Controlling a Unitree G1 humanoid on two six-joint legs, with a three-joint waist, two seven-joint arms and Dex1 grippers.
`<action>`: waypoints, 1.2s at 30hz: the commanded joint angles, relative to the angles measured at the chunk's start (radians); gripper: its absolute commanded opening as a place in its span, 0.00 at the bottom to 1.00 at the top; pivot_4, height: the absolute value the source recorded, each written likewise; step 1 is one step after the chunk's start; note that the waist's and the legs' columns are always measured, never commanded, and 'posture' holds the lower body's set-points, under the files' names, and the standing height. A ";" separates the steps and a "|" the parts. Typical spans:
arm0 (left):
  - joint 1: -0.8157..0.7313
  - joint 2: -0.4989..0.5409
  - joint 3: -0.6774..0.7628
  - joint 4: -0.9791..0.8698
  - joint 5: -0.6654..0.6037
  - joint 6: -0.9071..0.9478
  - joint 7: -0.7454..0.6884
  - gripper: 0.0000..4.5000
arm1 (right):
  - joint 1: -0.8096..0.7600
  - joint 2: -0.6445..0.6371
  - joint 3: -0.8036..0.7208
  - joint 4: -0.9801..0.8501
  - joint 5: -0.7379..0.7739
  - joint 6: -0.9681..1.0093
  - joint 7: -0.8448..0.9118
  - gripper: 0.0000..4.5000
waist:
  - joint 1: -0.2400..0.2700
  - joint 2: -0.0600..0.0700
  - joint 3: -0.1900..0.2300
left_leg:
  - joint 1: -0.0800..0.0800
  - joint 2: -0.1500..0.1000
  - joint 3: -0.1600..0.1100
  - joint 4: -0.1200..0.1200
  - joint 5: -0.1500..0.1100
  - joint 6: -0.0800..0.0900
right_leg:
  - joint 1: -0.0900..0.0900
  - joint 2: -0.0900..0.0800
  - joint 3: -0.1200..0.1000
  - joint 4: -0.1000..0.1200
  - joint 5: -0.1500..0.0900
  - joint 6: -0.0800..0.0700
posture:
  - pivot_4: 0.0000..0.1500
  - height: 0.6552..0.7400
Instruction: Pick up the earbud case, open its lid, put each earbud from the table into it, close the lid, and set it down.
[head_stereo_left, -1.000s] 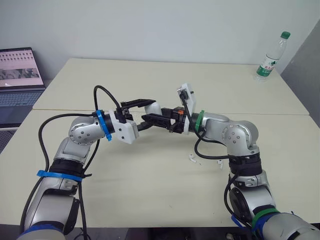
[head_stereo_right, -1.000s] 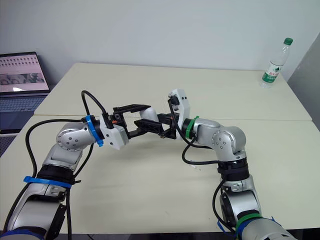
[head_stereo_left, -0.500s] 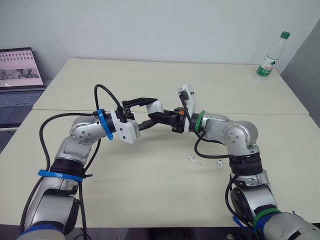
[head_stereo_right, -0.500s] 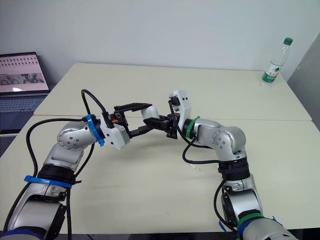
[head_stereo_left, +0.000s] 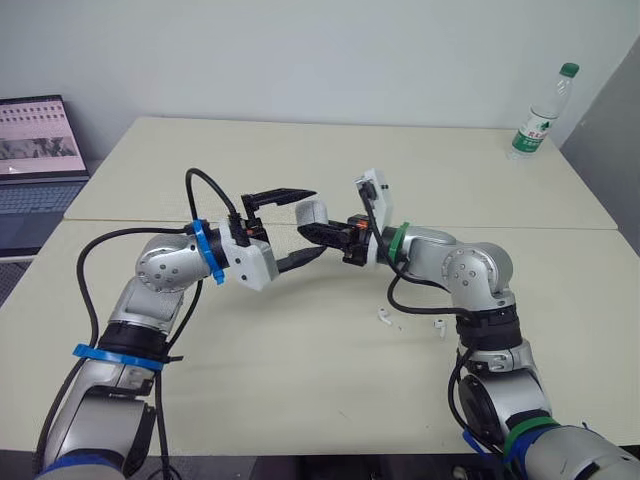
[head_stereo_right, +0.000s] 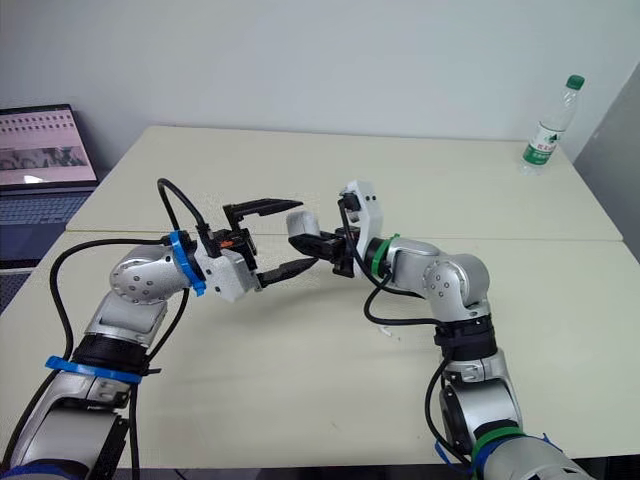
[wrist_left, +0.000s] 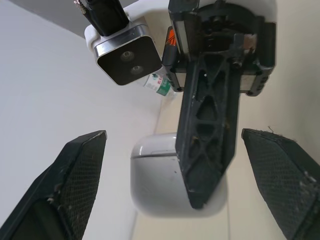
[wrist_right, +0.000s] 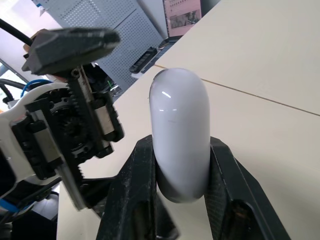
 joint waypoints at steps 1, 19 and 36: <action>0.016 0.065 0.037 -0.152 -0.182 0.267 -0.083 1.00 | -0.008 -0.073 0.029 0.003 -0.080 -0.111 0.038 0.19 | -0.004 0.000 0.000 | 0.000 0.000 0.000 0.000 0.000 0.000 | 0.000 0.000 0.000 0.000 0.000 0.000 | 1.00 1.00; -0.267 0.174 -0.040 -0.089 -0.267 0.932 -0.506 0.66 | -0.014 -0.285 0.397 -0.062 -0.439 -0.480 0.334 0.19 | -0.015 0.001 0.000 | 0.000 0.000 0.000 0.000 0.000 0.000 | -0.001 0.007 -0.002 0.000 -0.001 0.000 | 1.00 1.00; -0.350 0.065 -0.066 0.079 -0.109 0.803 -0.595 0.66 | -0.050 -0.245 0.438 -0.090 -0.571 -0.540 0.352 0.19 | -0.011 0.001 0.000 | 0.000 0.001 0.000 0.001 0.000 0.000 | -0.001 0.006 -0.001 0.000 -0.001 -0.001 | 1.00 1.00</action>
